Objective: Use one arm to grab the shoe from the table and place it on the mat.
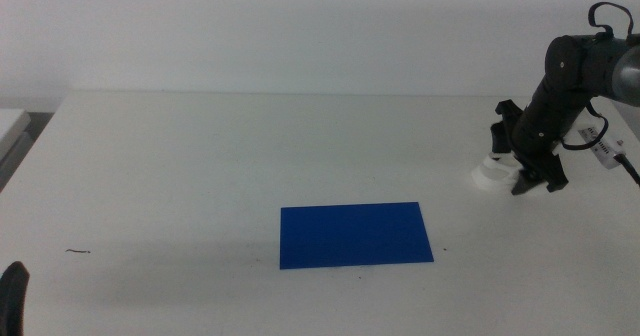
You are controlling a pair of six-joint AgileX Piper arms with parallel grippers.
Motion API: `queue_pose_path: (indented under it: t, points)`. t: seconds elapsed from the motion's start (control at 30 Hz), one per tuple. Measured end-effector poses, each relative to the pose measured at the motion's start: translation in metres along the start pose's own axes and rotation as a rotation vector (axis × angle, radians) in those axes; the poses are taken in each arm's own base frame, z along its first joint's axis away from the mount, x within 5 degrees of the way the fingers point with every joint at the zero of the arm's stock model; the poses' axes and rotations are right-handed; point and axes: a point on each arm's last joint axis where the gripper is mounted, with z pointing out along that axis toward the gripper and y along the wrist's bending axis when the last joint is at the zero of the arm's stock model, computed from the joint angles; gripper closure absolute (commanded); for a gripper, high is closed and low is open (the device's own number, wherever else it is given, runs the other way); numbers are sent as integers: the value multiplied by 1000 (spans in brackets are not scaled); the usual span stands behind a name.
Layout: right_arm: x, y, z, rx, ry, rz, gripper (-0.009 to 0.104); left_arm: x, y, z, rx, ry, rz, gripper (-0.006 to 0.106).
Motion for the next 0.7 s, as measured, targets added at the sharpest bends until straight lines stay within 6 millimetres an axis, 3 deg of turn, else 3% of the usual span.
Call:
queue_pose_path:
  t: [0.07, 0.23, 0.37, 0.47, 0.7]
  points:
    - [2, 0, -3, 4, 8, 16, 95, 0, 0, 0, 0, 0, 0, 7]
    - [11, -6, -10, 90, 10, 20, 97, 0, 0, 0, 0, 0, 0, 7]
    - [39, -3, -28, 79, 8, -53, 96, 0, 0, 0, 0, 0, 0, 7]
    - [73, 1, -40, 52, 29, -113, 96, 0, 0, 0, 0, 0, 0, 7]
    - [174, -6, -45, 52, 95, -221, 96, 0, 0, 0, 0, 0, 0, 7]
